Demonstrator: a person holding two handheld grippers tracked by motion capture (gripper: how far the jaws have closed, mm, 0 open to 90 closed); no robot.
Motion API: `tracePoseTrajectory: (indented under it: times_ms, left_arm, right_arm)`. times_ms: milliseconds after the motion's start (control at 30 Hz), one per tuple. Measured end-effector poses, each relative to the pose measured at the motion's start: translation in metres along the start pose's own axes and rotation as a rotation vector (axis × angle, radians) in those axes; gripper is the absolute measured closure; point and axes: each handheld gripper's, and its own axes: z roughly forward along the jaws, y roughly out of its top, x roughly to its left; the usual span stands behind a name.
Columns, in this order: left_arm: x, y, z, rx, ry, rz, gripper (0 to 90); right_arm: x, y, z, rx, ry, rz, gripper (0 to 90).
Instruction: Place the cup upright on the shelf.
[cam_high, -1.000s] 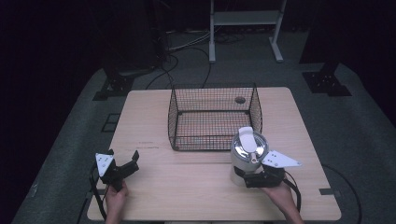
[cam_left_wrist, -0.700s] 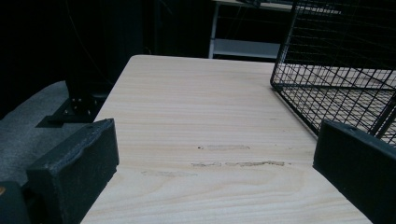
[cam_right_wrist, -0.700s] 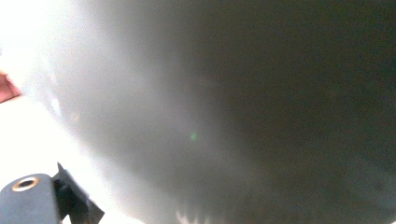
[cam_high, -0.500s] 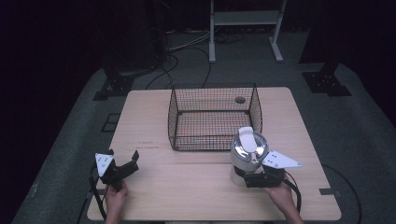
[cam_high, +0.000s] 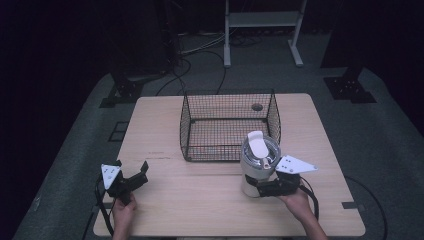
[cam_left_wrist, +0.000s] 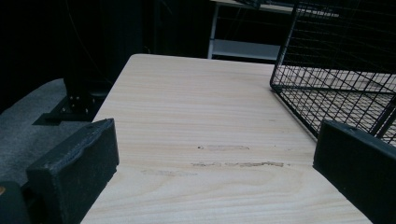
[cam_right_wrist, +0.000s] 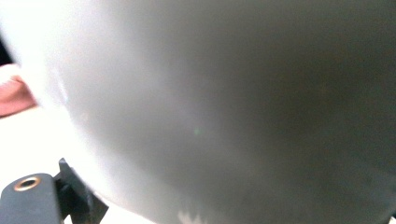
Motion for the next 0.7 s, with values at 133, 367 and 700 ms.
tracePoseTrajectory:
  times_ms: [133,367,700]
  left_arm:
    - [0.0,0.0,0.0,0.0,-0.004,-0.003,0.0]
    - [0.001,0.0,0.0,-0.003,-0.013,-0.012,0.0]
    - [0.002,0.0,0.0,-0.002,-0.014,-0.016,0.0]
  right_arm:
    - [0.001,0.015,0.008,0.0,0.02,-0.023,8.7]
    - [0.005,0.041,0.022,-0.012,0.071,-0.048,8.7]
    - [0.005,0.075,0.036,-0.024,0.085,-0.081,8.7]
